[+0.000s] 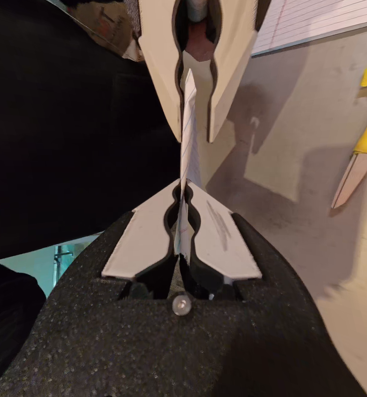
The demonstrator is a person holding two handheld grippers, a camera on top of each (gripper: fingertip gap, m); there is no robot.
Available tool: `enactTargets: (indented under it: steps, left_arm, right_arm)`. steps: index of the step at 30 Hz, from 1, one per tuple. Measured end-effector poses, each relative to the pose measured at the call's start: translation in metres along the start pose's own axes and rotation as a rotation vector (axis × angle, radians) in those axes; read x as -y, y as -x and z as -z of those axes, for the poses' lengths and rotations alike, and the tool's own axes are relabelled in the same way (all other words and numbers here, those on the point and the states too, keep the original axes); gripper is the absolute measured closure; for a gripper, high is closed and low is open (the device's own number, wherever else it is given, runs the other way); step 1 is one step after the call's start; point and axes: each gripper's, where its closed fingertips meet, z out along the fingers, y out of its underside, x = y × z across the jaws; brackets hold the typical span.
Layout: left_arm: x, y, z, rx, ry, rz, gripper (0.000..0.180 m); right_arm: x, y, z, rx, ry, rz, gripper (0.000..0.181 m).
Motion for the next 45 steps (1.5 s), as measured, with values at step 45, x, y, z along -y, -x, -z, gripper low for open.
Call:
enactTargets:
  steps: [45]
  left_arm:
    - [0.113, -0.133, 0.021, -0.045, -0.314, -0.723, 0.175]
  right_arm:
    - [0.066, 0.099, 0.069, -0.210, -0.492, 0.528, 0.181]
